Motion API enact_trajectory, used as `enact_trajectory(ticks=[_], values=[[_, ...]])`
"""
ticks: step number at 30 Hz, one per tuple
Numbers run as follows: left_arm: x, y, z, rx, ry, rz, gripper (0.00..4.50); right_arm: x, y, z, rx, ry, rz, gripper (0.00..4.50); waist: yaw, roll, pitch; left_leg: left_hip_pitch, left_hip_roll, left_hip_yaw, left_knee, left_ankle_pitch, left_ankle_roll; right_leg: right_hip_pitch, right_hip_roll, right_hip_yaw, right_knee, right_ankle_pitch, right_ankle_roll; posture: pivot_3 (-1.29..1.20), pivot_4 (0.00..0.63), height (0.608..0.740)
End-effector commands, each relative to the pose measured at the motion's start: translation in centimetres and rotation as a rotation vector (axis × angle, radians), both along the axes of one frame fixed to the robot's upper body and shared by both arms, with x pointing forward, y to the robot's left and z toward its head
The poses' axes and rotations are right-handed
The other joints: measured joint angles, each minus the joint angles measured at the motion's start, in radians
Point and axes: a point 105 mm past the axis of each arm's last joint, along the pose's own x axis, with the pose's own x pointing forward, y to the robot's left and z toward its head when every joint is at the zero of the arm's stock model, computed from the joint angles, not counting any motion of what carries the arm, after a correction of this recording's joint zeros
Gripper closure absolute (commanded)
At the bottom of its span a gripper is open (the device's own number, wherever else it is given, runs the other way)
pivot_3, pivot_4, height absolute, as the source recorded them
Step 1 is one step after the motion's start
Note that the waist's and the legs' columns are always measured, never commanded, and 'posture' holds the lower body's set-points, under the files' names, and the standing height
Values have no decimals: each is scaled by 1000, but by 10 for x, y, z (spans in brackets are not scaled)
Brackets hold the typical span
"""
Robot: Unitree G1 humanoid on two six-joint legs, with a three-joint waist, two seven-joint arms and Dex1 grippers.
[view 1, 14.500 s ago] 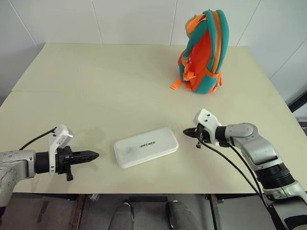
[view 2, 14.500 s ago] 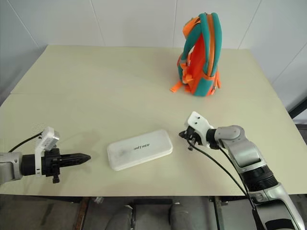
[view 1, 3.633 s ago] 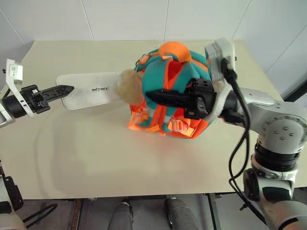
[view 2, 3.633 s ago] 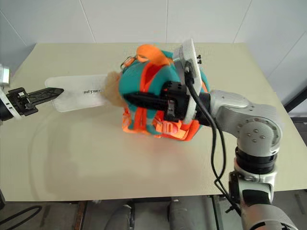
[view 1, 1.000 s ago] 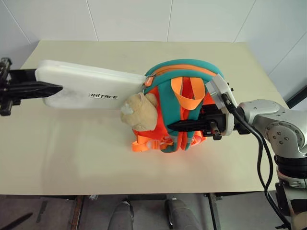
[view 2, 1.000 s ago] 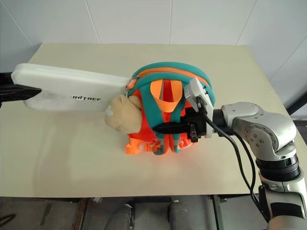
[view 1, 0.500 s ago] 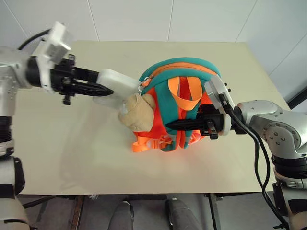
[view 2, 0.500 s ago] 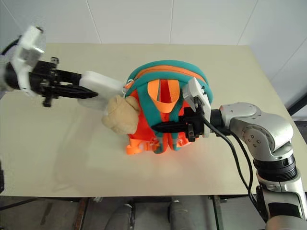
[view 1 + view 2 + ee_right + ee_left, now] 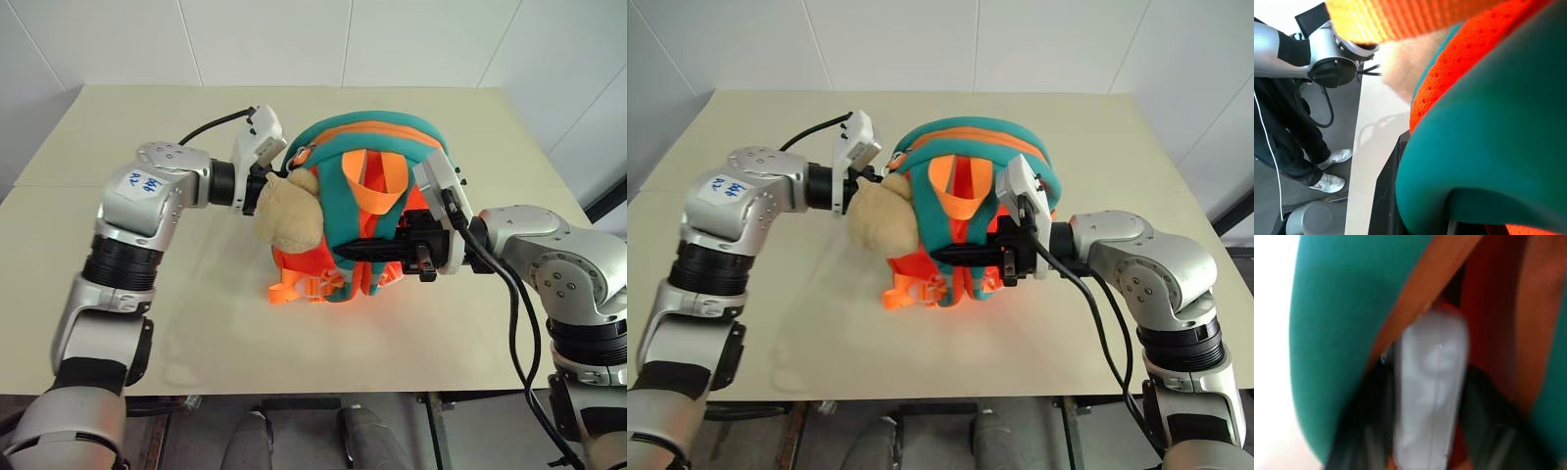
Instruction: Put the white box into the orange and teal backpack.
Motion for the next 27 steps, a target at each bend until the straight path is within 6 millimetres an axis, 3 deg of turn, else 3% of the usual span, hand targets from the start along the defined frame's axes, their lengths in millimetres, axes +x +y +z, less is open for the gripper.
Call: enact_trajectory(ticks=[1,5,8,11,13,16,20,24,27], values=[[-17,22,18,4,-37,-19,1325,-7,0,10,30,-51,7,4500,0,0,0,0,0,0,0,0,0,0,0,0,0,0,0,0,150,740],[-34,60,32,33,-66,2,99,-8,0,9,33,-46,1,4500,-2,1,0,0,0,0,-2,0,0,-1,0,0,-2,0,0,0,150,740],[-55,85,42,15,-69,-2,20,-7,0,8,35,-43,-2,4500,2,1,0,0,0,0,-2,0,0,0,0,0,-2,-1,-1,0,150,740],[-71,95,48,-35,-75,14,20,-5,-1,8,34,-41,-6,4500,3,1,1,0,0,1,-2,0,0,0,-1,0,-3,-1,-1,0,150,740],[-86,87,55,-114,-69,-28,20,-4,-2,7,32,-41,-9,4500,7,0,1,0,0,0,-2,0,0,0,-1,-1,-3,-1,-1,0,150,740],[-102,67,48,-157,-24,-62,20,-2,-2,8,32,-43,-13,4500,9,0,1,0,0,0,-1,0,0,2,-1,-1,-3,-1,-1,0,150,740],[-96,49,36,-223,-22,-16,20,0,-1,7,31,-46,-13,4500,7,0,1,1,0,-1,0,0,0,2,0,-1,-2,0,0,0,150,740],[-78,36,5,-185,52,90,20,1,-1,8,32,-50,-9,4500,3,0,1,1,0,-1,1,0,0,2,0,0,-1,1,0,0,150,740],[-67,32,-3,-180,92,144,925,1,-1,7,38,-52,-4,4500,4,0,1,1,0,-1,2,0,0,2,0,0,-1,1,0,0,150,740]])
